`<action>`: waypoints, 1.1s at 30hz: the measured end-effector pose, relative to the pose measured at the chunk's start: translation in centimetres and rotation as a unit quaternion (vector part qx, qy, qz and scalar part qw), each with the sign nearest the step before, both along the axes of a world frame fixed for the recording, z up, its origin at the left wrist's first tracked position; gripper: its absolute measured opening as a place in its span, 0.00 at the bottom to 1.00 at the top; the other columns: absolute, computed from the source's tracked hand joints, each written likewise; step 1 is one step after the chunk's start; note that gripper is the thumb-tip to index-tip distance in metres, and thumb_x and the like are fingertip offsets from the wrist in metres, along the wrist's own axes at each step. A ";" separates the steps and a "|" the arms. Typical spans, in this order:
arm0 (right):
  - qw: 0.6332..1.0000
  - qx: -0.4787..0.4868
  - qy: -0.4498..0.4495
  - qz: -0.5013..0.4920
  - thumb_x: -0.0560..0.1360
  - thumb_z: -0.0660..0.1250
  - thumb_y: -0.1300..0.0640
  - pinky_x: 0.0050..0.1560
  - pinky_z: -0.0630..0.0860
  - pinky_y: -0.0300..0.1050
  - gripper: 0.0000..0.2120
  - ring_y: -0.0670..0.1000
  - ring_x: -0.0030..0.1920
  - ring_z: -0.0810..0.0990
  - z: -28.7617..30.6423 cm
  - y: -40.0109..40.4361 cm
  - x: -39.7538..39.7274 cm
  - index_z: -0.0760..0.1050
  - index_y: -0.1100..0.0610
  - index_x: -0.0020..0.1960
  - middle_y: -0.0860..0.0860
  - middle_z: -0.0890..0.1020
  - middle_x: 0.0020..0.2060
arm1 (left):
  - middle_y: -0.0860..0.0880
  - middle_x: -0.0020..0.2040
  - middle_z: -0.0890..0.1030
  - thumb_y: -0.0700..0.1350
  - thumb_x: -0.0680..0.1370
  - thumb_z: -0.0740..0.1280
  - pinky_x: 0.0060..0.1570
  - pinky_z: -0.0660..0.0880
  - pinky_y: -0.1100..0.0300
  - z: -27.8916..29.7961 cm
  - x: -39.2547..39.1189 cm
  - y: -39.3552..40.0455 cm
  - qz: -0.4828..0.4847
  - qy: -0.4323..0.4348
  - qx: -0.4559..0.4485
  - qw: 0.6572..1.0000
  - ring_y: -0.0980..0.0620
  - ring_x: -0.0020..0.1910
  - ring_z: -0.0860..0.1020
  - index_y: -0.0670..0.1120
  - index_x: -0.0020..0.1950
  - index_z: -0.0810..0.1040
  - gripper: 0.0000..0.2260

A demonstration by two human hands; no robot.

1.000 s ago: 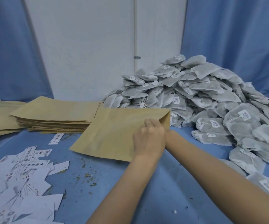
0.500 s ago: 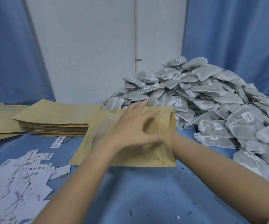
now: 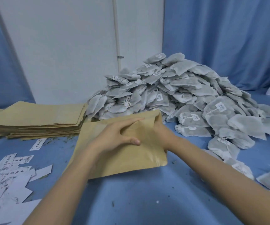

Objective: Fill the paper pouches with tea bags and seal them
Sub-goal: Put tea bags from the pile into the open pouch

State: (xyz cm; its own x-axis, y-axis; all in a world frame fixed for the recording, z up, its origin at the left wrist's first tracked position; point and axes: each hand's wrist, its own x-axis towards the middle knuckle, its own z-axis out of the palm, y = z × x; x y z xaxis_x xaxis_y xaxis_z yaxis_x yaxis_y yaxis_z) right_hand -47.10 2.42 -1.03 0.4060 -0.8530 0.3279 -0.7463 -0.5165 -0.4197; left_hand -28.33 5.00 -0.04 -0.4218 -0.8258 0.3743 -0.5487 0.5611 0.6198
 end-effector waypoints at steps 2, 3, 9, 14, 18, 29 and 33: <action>0.998 -0.020 0.058 0.008 0.72 0.63 0.65 0.46 0.72 0.46 0.11 0.57 0.47 0.76 0.1 1.4 -2.2 0.77 0.64 0.53 0.56 0.79 0.48 | 0.73 0.60 0.71 0.48 0.64 0.79 0.57 0.59 0.81 -0.8 -1.1 -0.1 -0.007 -0.003 0.013 1.000 0.77 0.61 0.66 0.68 0.61 0.71 0.31; 0.998 -0.015 0.061 -0.002 0.71 0.65 0.63 0.43 0.69 0.43 0.10 0.52 0.44 0.75 -0.2 1.9 -4.2 0.78 0.61 0.51 0.52 0.79 0.45 | 0.73 0.59 0.71 0.48 0.64 0.79 0.56 0.59 0.81 -1.2 -1.7 -0.3 -0.008 -0.004 0.019 1.000 0.77 0.60 0.66 0.69 0.60 0.71 0.31; 0.956 0.073 0.196 -0.206 0.71 0.63 0.36 0.52 0.70 0.45 0.26 0.51 0.59 0.74 -0.8 3.3 -11.3 0.73 0.49 0.63 0.50 0.73 0.61 | 0.69 0.60 0.72 0.47 0.66 0.78 0.55 0.59 0.82 -2.9 -5.2 -1.5 -0.027 -0.036 0.054 0.998 0.78 0.57 0.67 0.68 0.61 0.70 0.30; 0.894 0.204 0.312 -0.249 0.67 0.61 0.30 0.47 0.66 0.45 0.35 0.53 0.62 0.72 -1.8 3.5 -13.3 0.67 0.48 0.67 0.51 0.72 0.63 | 0.73 0.57 0.71 0.47 0.65 0.78 0.52 0.59 0.84 -3.7 -6.2 -2.4 -0.030 -0.043 0.062 0.997 0.83 0.54 0.65 0.71 0.58 0.69 0.30; 0.895 0.242 0.284 -0.246 0.67 0.70 0.41 0.47 0.71 0.44 0.34 0.53 0.59 0.74 -2.2 3.1 -13.5 0.66 0.52 0.68 0.52 0.74 0.61 | 0.71 0.58 0.72 0.47 0.65 0.78 0.54 0.60 0.83 -4.0 -6.3 -2.9 -0.031 -0.036 0.074 0.996 0.82 0.55 0.65 0.69 0.60 0.70 0.30; 0.810 0.123 -0.538 -0.199 0.72 0.63 0.72 0.39 0.80 0.39 0.16 0.44 0.31 0.79 -3.5 1.1 -13.6 0.75 0.59 0.56 0.51 0.80 0.35 | 0.74 0.57 0.72 0.47 0.65 0.78 0.52 0.62 0.82 -4.5 -5.5 -3.4 -0.009 0.008 0.075 0.997 0.79 0.57 0.67 0.68 0.61 0.72 0.30; 0.795 0.070 -0.577 -0.172 0.72 0.66 0.70 0.35 0.76 0.36 0.13 0.42 0.29 0.76 -4.6 1.4 -10.0 0.71 0.54 0.51 0.45 0.77 0.29 | 0.73 0.59 0.71 0.48 0.65 0.78 0.52 0.60 0.83 -4.2 -5.4 -3.5 0.005 0.029 0.057 0.998 0.80 0.58 0.65 0.69 0.61 0.71 0.30</action>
